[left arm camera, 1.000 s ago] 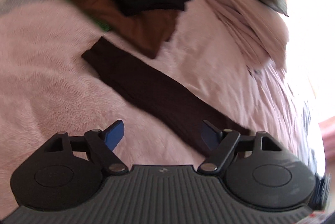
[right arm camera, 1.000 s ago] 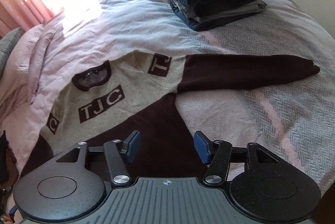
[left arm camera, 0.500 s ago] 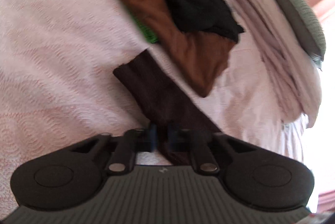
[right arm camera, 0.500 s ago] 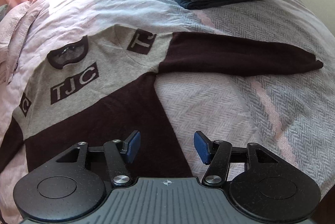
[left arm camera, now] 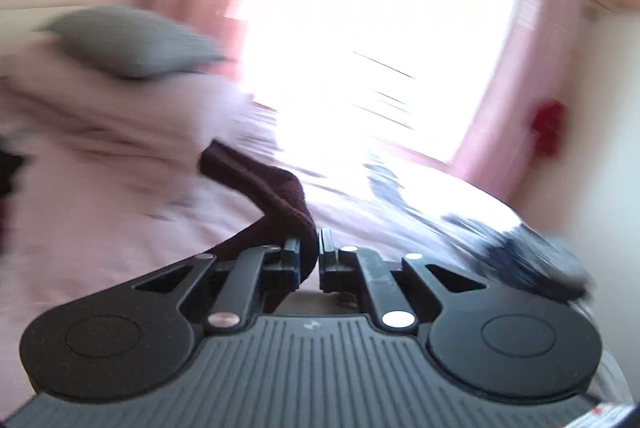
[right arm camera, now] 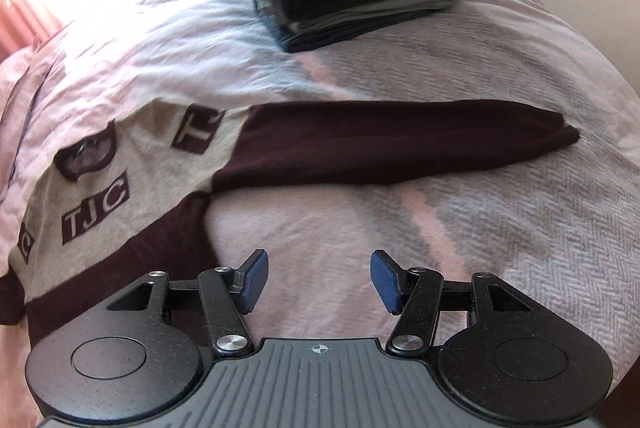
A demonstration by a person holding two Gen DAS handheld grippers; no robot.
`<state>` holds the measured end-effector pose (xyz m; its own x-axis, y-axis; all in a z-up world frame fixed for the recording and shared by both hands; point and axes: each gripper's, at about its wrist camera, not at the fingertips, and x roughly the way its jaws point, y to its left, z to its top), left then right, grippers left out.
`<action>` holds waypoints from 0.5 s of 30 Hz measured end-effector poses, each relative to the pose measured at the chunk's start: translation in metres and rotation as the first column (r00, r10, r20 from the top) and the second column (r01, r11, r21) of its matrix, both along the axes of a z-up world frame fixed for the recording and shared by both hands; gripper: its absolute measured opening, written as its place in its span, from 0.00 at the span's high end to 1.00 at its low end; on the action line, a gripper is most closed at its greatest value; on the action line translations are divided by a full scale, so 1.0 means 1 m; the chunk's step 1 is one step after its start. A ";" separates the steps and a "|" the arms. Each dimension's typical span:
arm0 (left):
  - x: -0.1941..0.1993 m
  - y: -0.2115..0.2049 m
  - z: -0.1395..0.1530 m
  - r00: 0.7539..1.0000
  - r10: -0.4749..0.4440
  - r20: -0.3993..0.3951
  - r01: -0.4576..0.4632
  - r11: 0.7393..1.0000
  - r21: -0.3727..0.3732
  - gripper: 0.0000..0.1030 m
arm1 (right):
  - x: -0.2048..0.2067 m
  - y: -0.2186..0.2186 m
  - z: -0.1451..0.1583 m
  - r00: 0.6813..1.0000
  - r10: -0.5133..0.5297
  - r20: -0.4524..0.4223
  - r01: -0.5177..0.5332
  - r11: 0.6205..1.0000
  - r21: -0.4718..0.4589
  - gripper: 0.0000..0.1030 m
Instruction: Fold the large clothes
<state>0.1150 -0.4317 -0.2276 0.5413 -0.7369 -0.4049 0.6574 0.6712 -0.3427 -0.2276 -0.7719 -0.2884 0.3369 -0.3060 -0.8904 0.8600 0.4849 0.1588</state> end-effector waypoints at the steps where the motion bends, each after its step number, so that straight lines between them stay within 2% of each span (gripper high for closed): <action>1: -0.015 -0.028 -0.007 0.996 -0.084 -0.016 0.084 0.996 0.005 0.85 | -0.005 -0.006 0.000 1.000 -0.012 0.010 0.012 1.000 0.006 0.48; 2: -0.029 -0.053 -0.018 0.986 -0.158 -0.044 0.160 0.987 0.027 0.73 | -0.008 -0.011 0.001 1.000 -0.017 0.014 0.017 1.000 0.012 0.48; 4: -0.052 -0.091 -0.049 0.962 -0.246 -0.121 0.259 0.959 0.117 0.64 | -0.012 -0.018 0.000 1.000 -0.016 0.017 0.016 1.000 0.015 0.48; 6: -0.071 -0.105 -0.088 0.950 -0.262 -0.171 0.300 0.918 0.257 0.64 | -0.012 -0.022 -0.003 1.000 -0.009 0.021 0.009 1.000 0.014 0.48; 8: -0.079 -0.098 -0.116 0.957 -0.228 -0.177 0.280 0.883 0.377 0.64 | -0.009 -0.024 -0.010 0.999 0.011 0.042 -0.012 0.999 0.030 0.48; 11: -0.063 -0.061 -0.139 0.972 -0.137 -0.190 0.212 0.855 0.473 0.64 | 0.008 -0.024 -0.021 0.988 0.049 0.147 -0.059 0.996 0.063 0.48; 13: -0.048 -0.034 -0.143 0.983 -0.071 -0.167 0.150 0.839 0.523 0.64 | 0.028 -0.023 -0.030 0.968 0.074 0.242 -0.101 0.989 0.105 0.48; 15: -0.033 -0.015 -0.142 0.992 -0.012 -0.125 0.082 0.817 0.571 0.62 | 0.054 -0.022 -0.043 0.928 0.093 0.361 -0.151 0.979 0.138 0.48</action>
<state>0.0819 -0.4465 -0.3696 0.4381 -0.3748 -0.8171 0.6748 0.7377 0.0234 -0.1735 -0.7942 -0.3310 0.6621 -0.1059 -0.7419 0.6707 0.5254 0.5235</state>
